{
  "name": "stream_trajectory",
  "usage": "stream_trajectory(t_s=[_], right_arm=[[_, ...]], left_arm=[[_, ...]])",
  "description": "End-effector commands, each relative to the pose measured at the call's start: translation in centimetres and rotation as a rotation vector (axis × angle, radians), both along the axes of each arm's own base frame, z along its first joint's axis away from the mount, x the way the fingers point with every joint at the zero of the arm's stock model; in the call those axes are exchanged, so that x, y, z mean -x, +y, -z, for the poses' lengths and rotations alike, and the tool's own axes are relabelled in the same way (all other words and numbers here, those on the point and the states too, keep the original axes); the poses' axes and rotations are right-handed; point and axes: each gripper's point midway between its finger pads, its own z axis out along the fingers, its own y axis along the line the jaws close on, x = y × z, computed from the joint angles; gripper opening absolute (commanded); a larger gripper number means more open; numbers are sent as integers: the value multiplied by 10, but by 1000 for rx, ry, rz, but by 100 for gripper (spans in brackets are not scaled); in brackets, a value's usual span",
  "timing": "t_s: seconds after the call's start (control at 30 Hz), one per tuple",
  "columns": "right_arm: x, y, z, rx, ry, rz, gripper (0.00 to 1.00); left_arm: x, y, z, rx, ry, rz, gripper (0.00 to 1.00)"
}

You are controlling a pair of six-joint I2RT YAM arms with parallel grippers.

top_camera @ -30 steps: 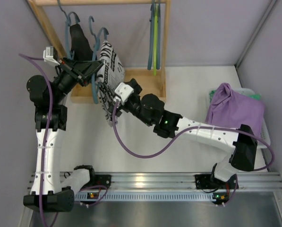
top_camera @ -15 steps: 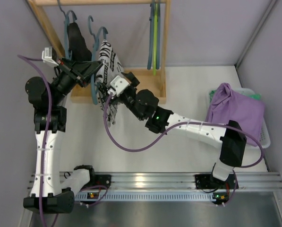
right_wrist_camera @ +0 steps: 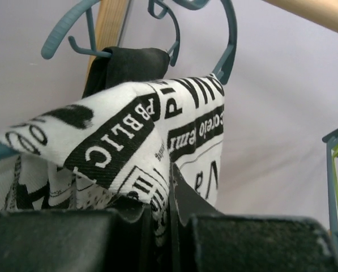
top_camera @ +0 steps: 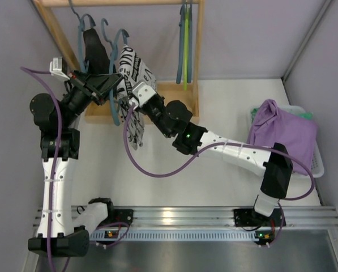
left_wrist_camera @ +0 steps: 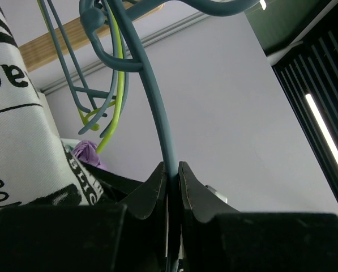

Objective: Remove the trousers from the hanger

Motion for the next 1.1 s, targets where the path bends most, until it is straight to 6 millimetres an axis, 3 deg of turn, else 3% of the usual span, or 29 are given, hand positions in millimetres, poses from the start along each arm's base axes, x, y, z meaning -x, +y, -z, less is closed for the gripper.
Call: stream_trajectory(t_s=[0.0, 0.23, 0.37, 0.47, 0.77, 0.9, 1.07], right_arm=[[-4, -17, -54, -101, -54, 15, 0], [16, -48, -110, -196, -88, -7, 0], [28, -64, -136, -238, -95, -29, 0], [38, -78, -158, -282, -103, -51, 0], [56, -118, -218, -400, -167, -37, 0], [64, -137, -250, -454, -229, -17, 0], [71, -153, -275, -505, -284, -1, 0]], left_arm=[[37, -1, -41, 2, -213, -9, 0], [9, 2, 17, -24, -45, -37, 0], [-11, 4, 65, -27, 88, -50, 0], [-17, 5, 84, -35, 124, -61, 0], [-21, 6, 127, -90, 195, -77, 0], [-19, 6, 156, -122, 260, -74, 0], [-19, 7, 193, -162, 324, -78, 0]])
